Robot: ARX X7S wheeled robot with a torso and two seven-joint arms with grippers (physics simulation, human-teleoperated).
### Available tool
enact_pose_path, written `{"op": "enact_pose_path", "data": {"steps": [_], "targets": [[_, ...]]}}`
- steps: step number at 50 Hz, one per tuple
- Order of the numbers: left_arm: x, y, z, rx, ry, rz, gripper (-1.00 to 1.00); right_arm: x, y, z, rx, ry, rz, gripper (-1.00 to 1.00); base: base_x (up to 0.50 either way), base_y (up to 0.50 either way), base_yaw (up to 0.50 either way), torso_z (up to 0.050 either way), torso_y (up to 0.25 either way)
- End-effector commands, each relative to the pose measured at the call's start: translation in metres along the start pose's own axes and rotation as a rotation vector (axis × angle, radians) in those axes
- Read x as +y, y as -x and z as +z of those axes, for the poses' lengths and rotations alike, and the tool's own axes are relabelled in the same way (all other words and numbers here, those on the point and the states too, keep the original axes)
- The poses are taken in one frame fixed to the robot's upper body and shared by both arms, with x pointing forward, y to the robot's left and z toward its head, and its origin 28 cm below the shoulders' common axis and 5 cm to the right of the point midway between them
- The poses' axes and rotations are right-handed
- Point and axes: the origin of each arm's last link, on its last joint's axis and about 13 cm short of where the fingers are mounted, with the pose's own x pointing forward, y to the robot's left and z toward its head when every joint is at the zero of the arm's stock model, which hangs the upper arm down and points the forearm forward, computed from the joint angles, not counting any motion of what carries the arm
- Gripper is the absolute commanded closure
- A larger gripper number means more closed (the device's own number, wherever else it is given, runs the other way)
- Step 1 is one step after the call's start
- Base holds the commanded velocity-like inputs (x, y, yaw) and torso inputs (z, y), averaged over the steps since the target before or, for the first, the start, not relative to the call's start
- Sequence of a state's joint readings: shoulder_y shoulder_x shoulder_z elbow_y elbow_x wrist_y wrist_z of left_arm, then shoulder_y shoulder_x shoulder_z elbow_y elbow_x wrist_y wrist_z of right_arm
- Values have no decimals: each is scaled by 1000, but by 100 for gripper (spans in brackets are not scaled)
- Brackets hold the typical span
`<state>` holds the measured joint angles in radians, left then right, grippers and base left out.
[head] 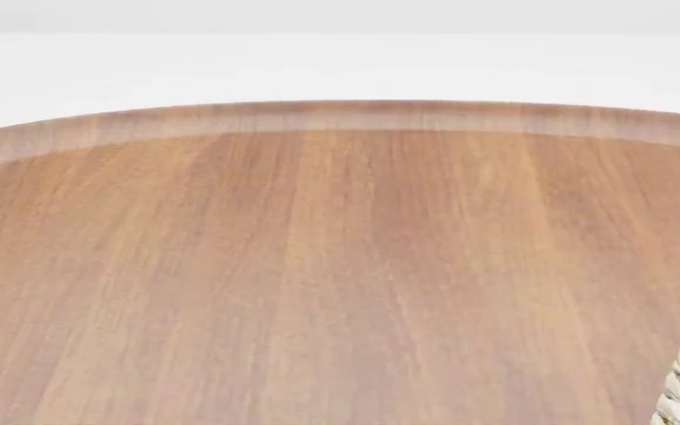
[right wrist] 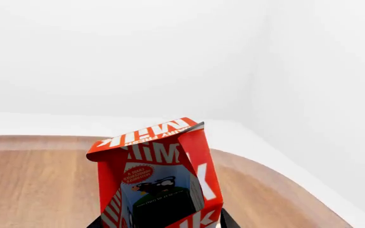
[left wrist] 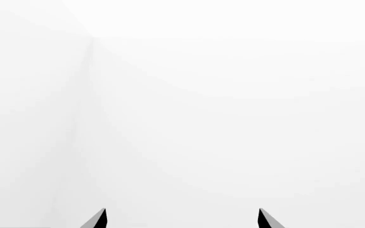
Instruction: Pick the milk and place it in the basket.
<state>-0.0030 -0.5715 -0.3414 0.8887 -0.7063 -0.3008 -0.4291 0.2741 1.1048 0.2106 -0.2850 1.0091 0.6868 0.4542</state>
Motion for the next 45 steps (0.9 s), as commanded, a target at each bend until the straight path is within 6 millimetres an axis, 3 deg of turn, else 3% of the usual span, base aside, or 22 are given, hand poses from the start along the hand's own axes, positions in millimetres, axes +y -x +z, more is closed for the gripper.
{"op": "enact_pose_path", "data": {"steps": [1,12,20,31,45], "targets": [[2,1,0,-14,-9,9,-100,-10,-8,21,-106,48,-20,100,0,0,0,0,0],[2,0,0,-15,-8,12,-100,-45,-24,73,-174,229,18,100,0,0,0,1,1],[3,0,0,-15,-10,15,-100,-78,-18,100,-157,333,53,100,0,0,0,0,3],[4,0,1,-16,-9,17,-100,-109,-2,112,-119,427,229,100,0,0,0,1,1],[4,-1,1,-17,-10,21,-100,-120,-9,118,-50,530,367,100,0,0,0,0,1]]}}
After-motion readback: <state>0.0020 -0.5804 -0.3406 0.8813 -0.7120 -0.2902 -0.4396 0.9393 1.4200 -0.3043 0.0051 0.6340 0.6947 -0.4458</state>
